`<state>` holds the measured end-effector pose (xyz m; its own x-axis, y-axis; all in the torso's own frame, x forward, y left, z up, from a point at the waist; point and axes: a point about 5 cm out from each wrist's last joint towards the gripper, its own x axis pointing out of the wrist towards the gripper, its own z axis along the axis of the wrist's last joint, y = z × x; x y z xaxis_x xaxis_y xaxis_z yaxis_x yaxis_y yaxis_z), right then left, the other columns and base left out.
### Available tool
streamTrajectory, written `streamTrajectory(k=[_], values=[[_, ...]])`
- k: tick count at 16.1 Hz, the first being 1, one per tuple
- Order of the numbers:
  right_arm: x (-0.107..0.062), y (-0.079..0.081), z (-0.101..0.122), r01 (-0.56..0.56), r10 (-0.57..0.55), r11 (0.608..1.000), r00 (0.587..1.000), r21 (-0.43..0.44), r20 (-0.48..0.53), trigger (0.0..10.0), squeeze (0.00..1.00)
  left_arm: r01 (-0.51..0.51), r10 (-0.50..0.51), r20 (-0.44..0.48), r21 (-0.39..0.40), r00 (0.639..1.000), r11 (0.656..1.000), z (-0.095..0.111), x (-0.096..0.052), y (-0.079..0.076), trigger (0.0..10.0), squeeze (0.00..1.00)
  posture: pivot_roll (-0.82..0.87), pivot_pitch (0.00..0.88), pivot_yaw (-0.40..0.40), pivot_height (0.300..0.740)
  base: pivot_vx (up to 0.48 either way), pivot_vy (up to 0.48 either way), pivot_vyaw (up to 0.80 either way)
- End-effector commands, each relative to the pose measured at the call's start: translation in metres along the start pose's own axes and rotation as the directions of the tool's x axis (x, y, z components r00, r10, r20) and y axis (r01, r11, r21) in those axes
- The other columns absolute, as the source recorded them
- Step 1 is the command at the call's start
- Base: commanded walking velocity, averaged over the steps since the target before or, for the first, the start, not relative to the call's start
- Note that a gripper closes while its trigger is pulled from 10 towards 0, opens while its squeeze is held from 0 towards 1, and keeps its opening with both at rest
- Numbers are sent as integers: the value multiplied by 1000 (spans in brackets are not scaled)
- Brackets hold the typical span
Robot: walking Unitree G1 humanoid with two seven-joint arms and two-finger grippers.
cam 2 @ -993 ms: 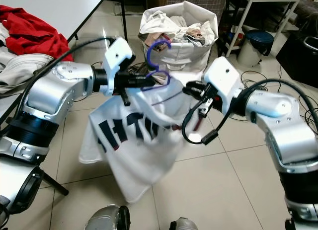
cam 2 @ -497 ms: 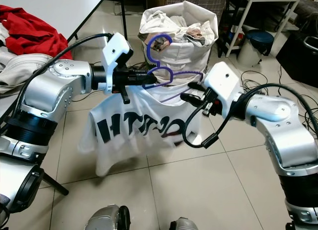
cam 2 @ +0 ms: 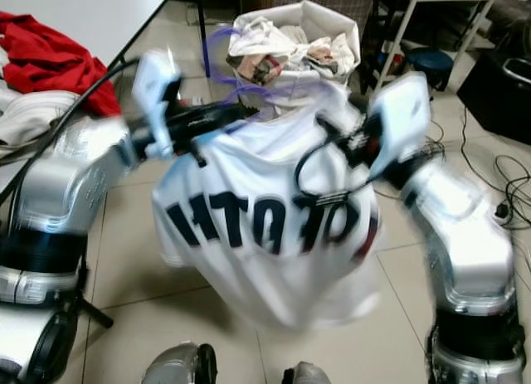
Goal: Hang hanger
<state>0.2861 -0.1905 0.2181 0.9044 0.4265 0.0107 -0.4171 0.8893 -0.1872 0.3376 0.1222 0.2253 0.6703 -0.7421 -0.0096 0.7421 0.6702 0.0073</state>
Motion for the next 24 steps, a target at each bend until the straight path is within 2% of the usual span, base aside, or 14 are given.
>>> streamTrajectory(k=[1,3,5,7,8,9,11,13,17,20,24], values=[[-6,8,-1,24,-24,1000,1000,-1,4,10000,0,-110,110,35,-7,993,994,0,-13,3,10000,0,-81,60,6,740,0,0,0],[-14,24,-20,60,-59,998,997,22,-46,10000,0,-270,270,12,-44,963,962,-25,-39,1,10000,0,-73,69,-2,740,0,0,0],[-22,44,-41,83,-78,995,993,54,-88,10000,0,-427,426,-33,-52,904,903,-52,-70,-9,10000,0,-62,73,-6,740,0,0,0],[-27,70,-57,18,-9,996,994,88,-108,10000,0,-513,512,-77,11,856,859,-74,-99,-27,10000,0,-49,78,-16,740,0,0,0],[-27,75,-60,8,4,994,994,106,-108,10000,0,-514,515,-101,36,851,857,-79,-102,-32,10000,0,-42,77,-19,740,0,0,0],[-25,81,-62,0,14,991,994,133,-104,10000,0,-513,515,-170,61,840,856,-89,-104,-38,10000,0,-33,78,-23,740,0,0,0],[-22,83,-63,19,-1,986,995,164,-104,10000,0,-540,536,-210,40,818,841,-94,-105,-41,10000,0,-28,76,-24,740,0,0,0],[-21,85,-65,15,3,986,994,166,-108,10000,0,-557,550,-204,26,810,830,-93,-101,-43,10000,0,-23,68,-22,740,-259,-242,0],[-20,87,-66,-9,28,984,994,177,-103,10000,0,-548,537,-186,-9,823,837,-89,-94,-47,10000,0,-20,56,-28,740,-65,-60,0],[-18,92,-64,-35,55,981,994,192,-97,10000,0,-557,545,-177,-20,820,831,-87,-89,-47,10000,0,-19,57,-30,740,0,0,0],[-17,93,-65,-41,63,977,993,207,-98,10000,0,-549,537,-166,-39,827,835,-84,-87,-51,10000,0,-15,58,-30,740,0,0,0]])
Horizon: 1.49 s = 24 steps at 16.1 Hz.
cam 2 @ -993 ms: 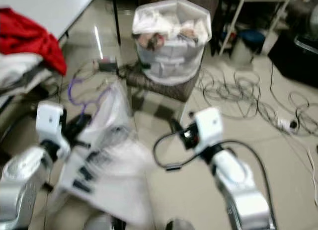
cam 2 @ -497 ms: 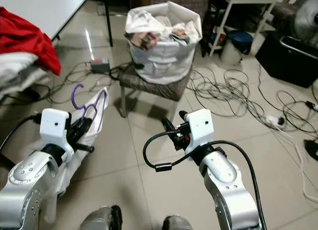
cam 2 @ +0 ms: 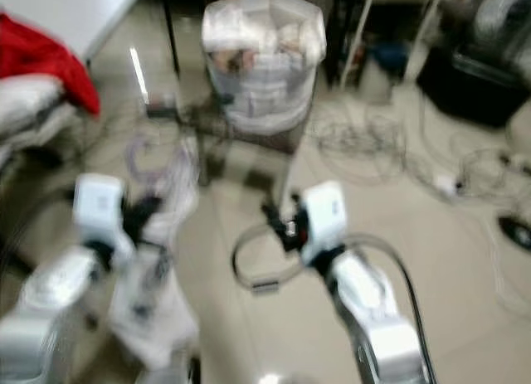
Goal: Hang hanger
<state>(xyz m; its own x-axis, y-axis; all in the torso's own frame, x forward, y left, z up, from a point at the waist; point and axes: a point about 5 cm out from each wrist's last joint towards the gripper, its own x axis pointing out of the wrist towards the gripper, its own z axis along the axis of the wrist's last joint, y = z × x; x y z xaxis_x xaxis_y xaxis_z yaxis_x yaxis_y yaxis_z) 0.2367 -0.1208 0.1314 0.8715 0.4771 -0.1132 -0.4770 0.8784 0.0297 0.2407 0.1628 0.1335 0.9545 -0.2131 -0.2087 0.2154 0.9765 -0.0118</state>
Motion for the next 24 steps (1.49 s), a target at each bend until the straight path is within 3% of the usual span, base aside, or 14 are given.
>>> streamTrajectory(k=[1,3,8,10,20,24], values=[[-3,-5,4,10,-10,1000,1000,-8,15,10000,0,40,-39,39,-7,998,999,9,0,-10,10000,0,-15,58,-30,740,0,0,0],[-3,0,4,-56,56,995,998,-83,1,10000,0,44,-44,36,-5,998,999,8,-2,-13,10000,0,-6,60,-34,740,0,0,0],[-2,7,-1,-208,203,971,978,-115,-53,10000,0,3,-3,50,4,999,1000,9,-6,-11,10000,0,12,64,-53,740,0,0,766],[-1,6,0,-215,210,969,976,-122,-55,10000,0,-4,3,52,19,999,1000,10,-7,-10,10000,0,12,64,-55,740,0,0,800],[11,15,-1,-309,305,944,951,-115,-50,10000,0,-112,111,33,11,993,994,6,-24,-5,10000,0,69,77,-95,740,0,-478,800],[20,10,8,-268,270,957,963,-113,2,10000,0,-157,156,62,-2,986,988,14,-16,1,10000,0,75,76,-94,740,0,-480,800]])
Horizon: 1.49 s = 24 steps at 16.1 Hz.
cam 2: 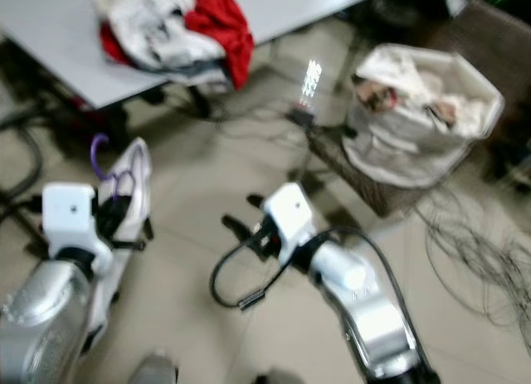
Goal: Hang hanger
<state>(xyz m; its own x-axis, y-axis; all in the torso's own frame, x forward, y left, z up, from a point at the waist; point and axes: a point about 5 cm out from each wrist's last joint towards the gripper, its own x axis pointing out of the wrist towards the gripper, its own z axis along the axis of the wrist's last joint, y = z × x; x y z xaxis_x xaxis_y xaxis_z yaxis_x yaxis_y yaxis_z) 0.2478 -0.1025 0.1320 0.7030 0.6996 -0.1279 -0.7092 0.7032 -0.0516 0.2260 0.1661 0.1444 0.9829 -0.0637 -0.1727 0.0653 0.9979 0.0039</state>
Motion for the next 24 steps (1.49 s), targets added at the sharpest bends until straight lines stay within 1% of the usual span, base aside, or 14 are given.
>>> streamTrajectory(k=[1,4,6,11,13,14,15,16,17,18,21,24], values=[[2,-3,5,8,-8,1000,1000,0,30,10000,0,-8,8,27,14,1000,1000,8,2,2,10000,0,75,76,-94,740,0,-480,800],[1,1,2,-5,5,1000,1000,10,27,10000,0,-21,20,22,22,1000,1000,7,-1,4,10000,0,79,82,-83,740,0,-472,800],[1,6,1,-45,45,999,999,13,31,10000,0,-25,24,17,24,1000,999,7,-3,3,10000,0,83,85,-83,740,0,-472,800],[5,8,4,-67,67,998,997,15,47,10000,0,-44,43,27,24,999,999,9,-3,5,10000,0,88,85,-90,740,0,-472,800],[6,9,5,-74,72,997,996,25,60,10000,0,-36,36,27,23,999,999,9,-2,2,10000,0,82,77,-83,740,0,-472,800],[5,9,4,-58,55,998,996,40,67,10000,0,-29,29,30,-7,999,1000,9,0,-1,10000,0,77,72,-71,740,0,0,800],[4,5,2,4,-10,997,997,82,72,10000,0,-15,17,55,-37,998,999,13,6,-3,10000,0,72,68,-61,740,0,0,0],[2,2,-1,48,-56,992,996,115,65,10000,0,-6,9,88,-28,996,1000,18,9,-5,10000,0,66,63,-51,740,0,0,0],[0,0,0,66,-74,992,994,107,75,10000,0,12,-11,118,-14,993,1000,23,13,-6,10000,0,59,58,-36,740,0,0,0],[-3,-2,1,78,-88,990,993,115,81,10000,0,21,-21,125,2,992,1000,26,16,-6,10000,0,58,56,-33,740,0,0,0],[-6,-8,4,117,-132,984,986,137,106,10000,0,30,-32,121,17,992,999,28,23,-4,10000,0,48,50,-15,740,0,480,0],[-4,-8,7,116,-133,984,984,138,118,10000,0,26,-28,130,17,991,1000,29,25,-3,10000,0,53,52,-24,740,0,480,0]])
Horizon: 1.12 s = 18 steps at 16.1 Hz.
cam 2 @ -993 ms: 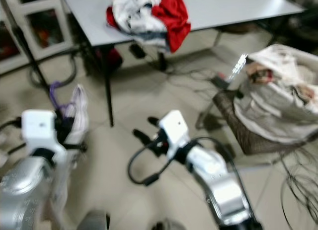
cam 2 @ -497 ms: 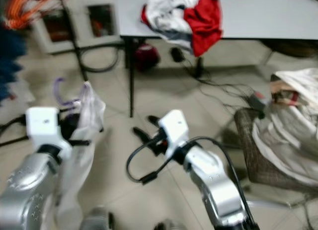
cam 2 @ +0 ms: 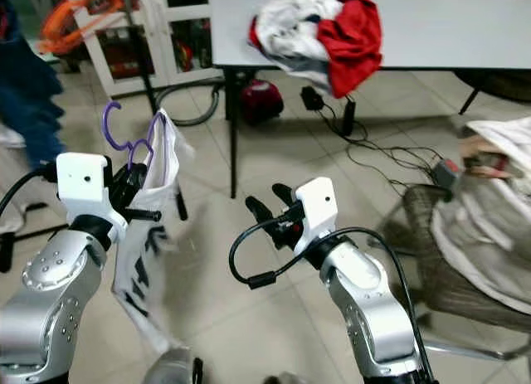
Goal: Hang hanger
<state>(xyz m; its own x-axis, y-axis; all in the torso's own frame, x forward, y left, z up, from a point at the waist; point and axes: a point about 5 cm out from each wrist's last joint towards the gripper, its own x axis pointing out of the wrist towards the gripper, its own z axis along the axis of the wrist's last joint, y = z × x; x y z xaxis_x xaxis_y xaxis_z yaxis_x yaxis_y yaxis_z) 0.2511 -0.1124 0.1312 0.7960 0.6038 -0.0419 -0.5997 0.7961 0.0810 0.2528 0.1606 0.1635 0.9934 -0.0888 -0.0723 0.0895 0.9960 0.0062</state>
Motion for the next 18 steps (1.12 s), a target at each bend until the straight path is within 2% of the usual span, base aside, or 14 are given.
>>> streamTrajectory(k=[1,6,9,11,14,18], values=[[5,5,11,-26,26,1000,998,-9,50,10000,0,-6,5,36,13,999,1000,6,2,3,10000,0,59,52,-34,740,0,480,0],[18,9,18,-65,65,998,995,-9,72,10000,0,-42,42,38,3,998,999,6,1,6,10000,0,73,54,-65,740,0,462,0],[23,7,23,-63,61,998,994,15,90,10000,0,-64,59,86,59,995,996,19,6,6,10000,0,85,58,-76,740,86,0,0],[25,10,27,-86,86,996,992,-3,97,10000,0,-81,74,126,49,989,996,30,11,7,10000,0,81,57,-66,740,414,0,0],[29,14,28,-118,119,993,988,-10,95,10000,0,-105,93,124,97,988,990,35,14,13,10000,0,87,59,-59,740,458,0,800],[32,11,30,-99,102,994,990,-35,98,10000,0,-123,110,122,102,986,987,43,26,23,10000,0,90,64,-68,740,454,0,745]])
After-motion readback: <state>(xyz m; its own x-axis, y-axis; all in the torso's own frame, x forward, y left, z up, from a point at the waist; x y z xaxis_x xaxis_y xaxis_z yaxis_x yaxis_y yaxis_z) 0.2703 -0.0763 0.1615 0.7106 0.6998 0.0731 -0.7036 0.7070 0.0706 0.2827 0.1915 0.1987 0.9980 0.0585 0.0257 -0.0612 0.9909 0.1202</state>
